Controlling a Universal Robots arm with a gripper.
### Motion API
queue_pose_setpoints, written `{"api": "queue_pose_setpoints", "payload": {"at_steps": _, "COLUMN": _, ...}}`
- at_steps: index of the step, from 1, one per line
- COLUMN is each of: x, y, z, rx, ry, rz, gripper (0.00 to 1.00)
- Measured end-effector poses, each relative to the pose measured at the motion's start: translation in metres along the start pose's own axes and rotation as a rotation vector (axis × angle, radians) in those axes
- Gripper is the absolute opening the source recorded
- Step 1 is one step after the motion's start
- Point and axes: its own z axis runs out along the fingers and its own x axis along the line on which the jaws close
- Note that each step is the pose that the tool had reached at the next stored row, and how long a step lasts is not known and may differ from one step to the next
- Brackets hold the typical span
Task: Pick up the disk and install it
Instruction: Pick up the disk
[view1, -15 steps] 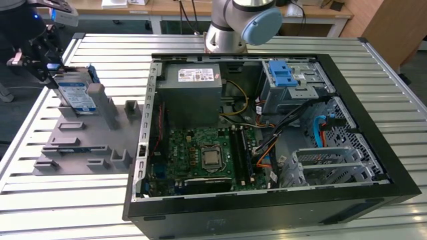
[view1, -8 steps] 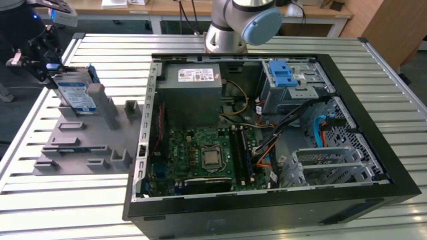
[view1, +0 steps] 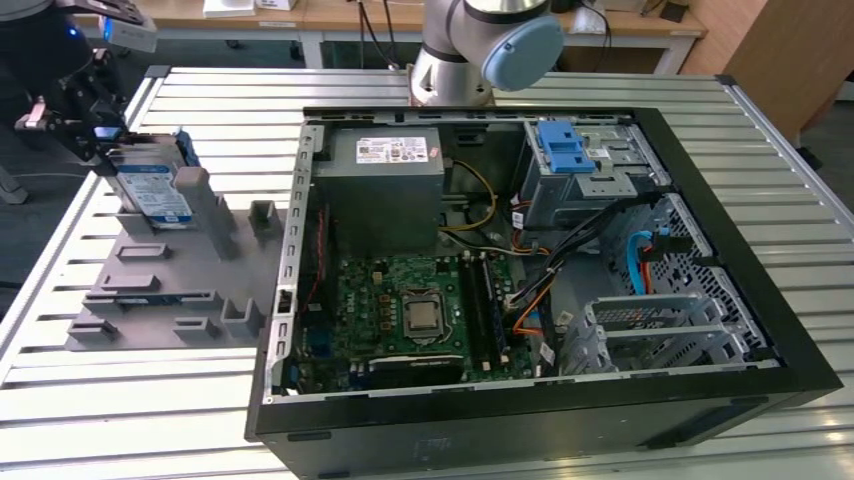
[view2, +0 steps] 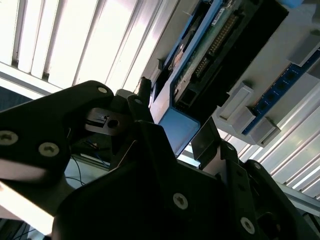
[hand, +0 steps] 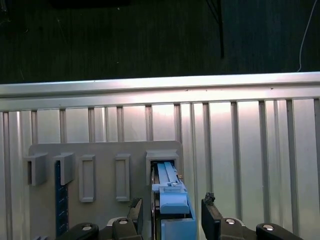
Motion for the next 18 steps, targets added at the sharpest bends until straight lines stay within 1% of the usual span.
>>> {"api": "queue_pose_setpoints", "payload": {"at_steps": 4, "x": -0.0001, "y": 0.0000, "z": 0.0002, "rx": 0.0001, "ry": -0.0001, "rz": 0.000, "gripper": 0.56}}
{"api": "queue_pose_setpoints", "payload": {"at_steps": 5, "x": -0.0001, "y": 0.0000, "z": 0.0002, "rx": 0.0001, "ry": -0.0001, "rz": 0.000, "gripper": 0.49}}
{"api": "queue_pose_setpoints", "payload": {"at_steps": 10, "x": -0.0001, "y": 0.0000, "z": 0.0003, "rx": 0.0001, "ry": 0.0000, "rz": 0.000, "gripper": 0.48}}
{"api": "queue_pose_setpoints", "payload": {"at_steps": 11, "x": -0.0001, "y": 0.0000, "z": 0.0003, "rx": 0.0001, "ry": 0.0000, "rz": 0.000, "gripper": 0.41}}
{"api": "queue_pose_setpoints", "payload": {"at_steps": 16, "x": -0.0001, "y": 0.0000, "z": 0.0003, "rx": 0.0000, "ry": 0.0000, "rz": 0.000, "gripper": 0.40}}
{"api": "queue_pose_setpoints", "payload": {"at_steps": 17, "x": -0.0001, "y": 0.0000, "z": 0.0003, "rx": 0.0001, "ry": 0.0000, "rz": 0.000, "gripper": 0.37}}
{"api": "queue_pose_setpoints", "payload": {"at_steps": 18, "x": -0.0001, "y": 0.0000, "z": 0.0004, "rx": 0.0002, "ry": -0.0001, "rz": 0.000, "gripper": 0.37}}
